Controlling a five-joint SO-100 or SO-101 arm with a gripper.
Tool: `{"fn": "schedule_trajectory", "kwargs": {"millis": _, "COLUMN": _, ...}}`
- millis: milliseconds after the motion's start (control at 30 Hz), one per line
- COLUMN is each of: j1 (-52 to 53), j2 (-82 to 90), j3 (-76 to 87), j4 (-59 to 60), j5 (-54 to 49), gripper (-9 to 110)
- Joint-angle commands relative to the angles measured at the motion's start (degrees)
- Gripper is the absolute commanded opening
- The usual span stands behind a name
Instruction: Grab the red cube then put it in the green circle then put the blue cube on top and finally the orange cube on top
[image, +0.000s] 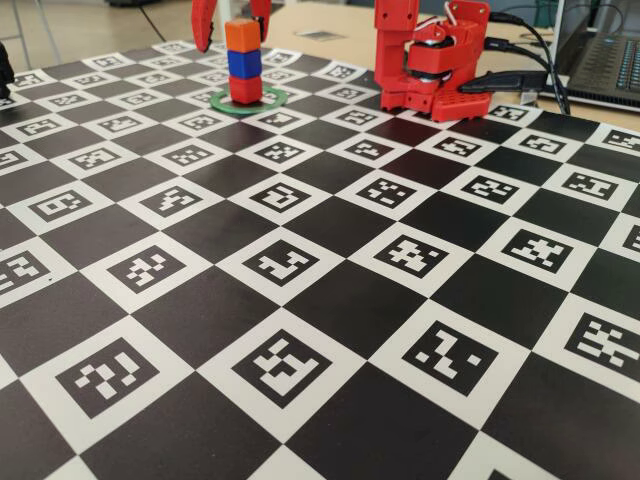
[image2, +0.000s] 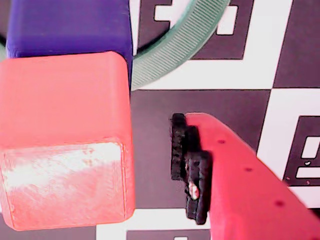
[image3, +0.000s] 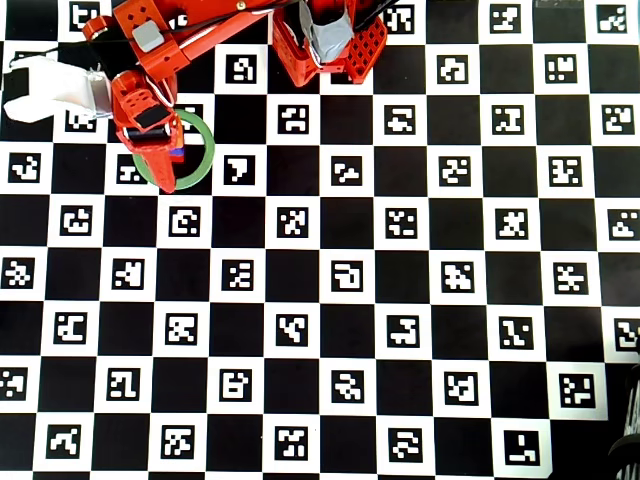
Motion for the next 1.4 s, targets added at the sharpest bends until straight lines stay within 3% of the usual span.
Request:
{"fn": "schedule_trajectory", "kwargs": {"millis": 0, "j1": 0.8, "j2": 5.4, "j3": -6.4, "j4": 2.4, "j5": -0.8, "gripper": 49}}
{"fn": "schedule_trajectory", "kwargs": {"millis": 467, "j1": -0.5, "j2": 7.4, "j3": -21.9, "j4": 12.7, "j5": 2.1, "gripper": 45}}
{"fn": "schedule_trajectory", "kwargs": {"millis": 967, "j1": -14.3, "j2": 9.8, "j3": -26.1, "j4": 11.2, "j5": 23.5, "gripper": 2}}
{"fn": "schedule_trajectory", "kwargs": {"millis": 1233, "j1": -24.2, "j2": 14.4, "j3": -18.7, "j4": 4.3, "j5": 33.1, "gripper": -6}}
{"fn": "schedule_trajectory", "kwargs": {"millis": 1367, "j1": -31.1, "j2": 21.9, "j3": -7.1, "j4": -2.3, "j5": 30.8, "gripper": -6}}
